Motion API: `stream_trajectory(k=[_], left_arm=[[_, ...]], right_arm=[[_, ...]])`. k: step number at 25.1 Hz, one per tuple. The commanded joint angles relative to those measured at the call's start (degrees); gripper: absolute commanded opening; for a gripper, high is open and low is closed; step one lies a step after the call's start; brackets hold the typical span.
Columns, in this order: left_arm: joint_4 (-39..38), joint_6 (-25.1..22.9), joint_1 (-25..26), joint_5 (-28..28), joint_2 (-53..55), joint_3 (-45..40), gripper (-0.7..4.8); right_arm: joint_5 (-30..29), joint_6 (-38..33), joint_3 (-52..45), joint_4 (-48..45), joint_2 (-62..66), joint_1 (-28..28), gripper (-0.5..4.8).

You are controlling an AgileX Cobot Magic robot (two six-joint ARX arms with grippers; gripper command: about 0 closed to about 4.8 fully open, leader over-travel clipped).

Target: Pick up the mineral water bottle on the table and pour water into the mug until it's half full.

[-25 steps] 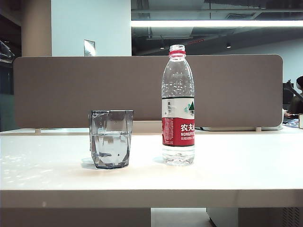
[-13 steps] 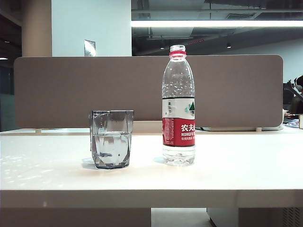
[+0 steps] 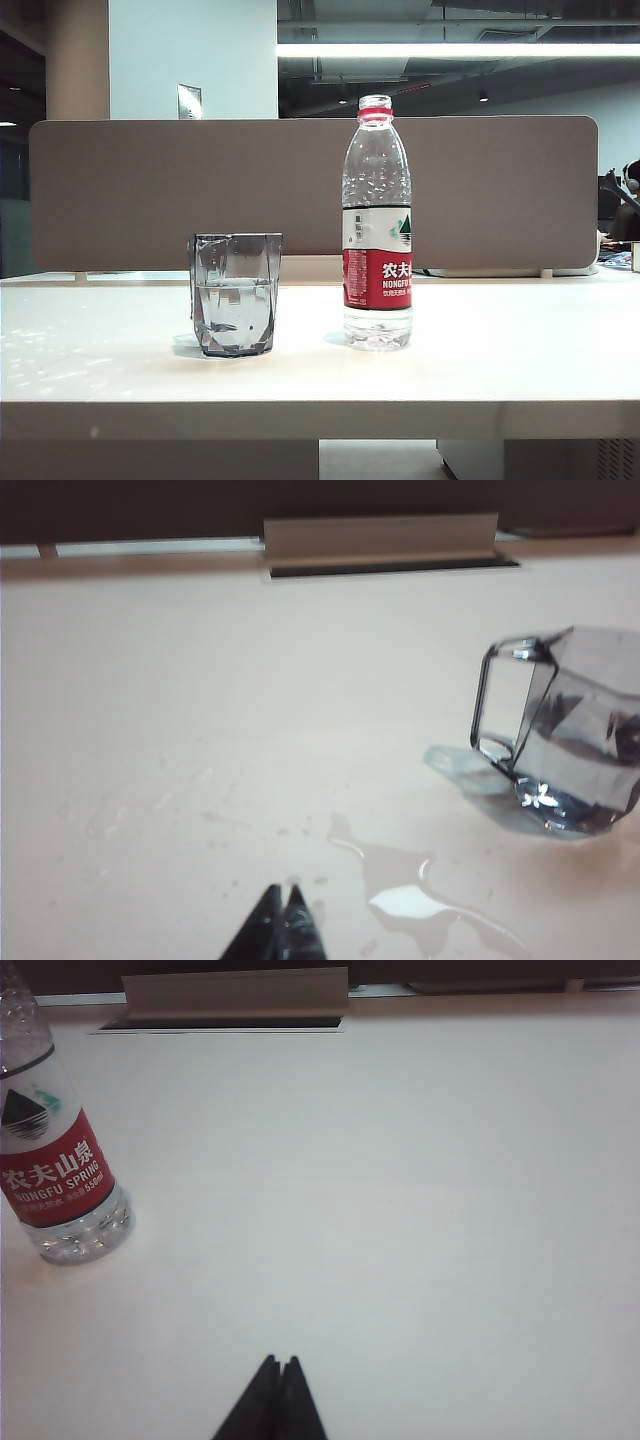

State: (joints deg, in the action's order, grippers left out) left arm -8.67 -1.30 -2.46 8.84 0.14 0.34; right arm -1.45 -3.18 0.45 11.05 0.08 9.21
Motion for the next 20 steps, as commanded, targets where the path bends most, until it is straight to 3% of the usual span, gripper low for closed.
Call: stream_trajectory(k=[1, 5, 20], left_arm=[[-1.36, 0.39, -0.07, -3.56, 0.26, 0.17, -0.05], [-2.01, 0.5, -0.07, -8.98, 0.26, 0.17, -0.05], [-1.97, 0.9, -0.09, -8.63, 0.26, 0.17, -0.05]], right_arm=[[0.26, 0.04, -0.42, -0.76, -0.07, 0.02, -0.05], [0.26, 0.04, -0.42, -0.74, -0.04, 0.02, -0.05], [0.26, 0.04, -0.42, -0.74, -0.07, 0.02, -0.05]])
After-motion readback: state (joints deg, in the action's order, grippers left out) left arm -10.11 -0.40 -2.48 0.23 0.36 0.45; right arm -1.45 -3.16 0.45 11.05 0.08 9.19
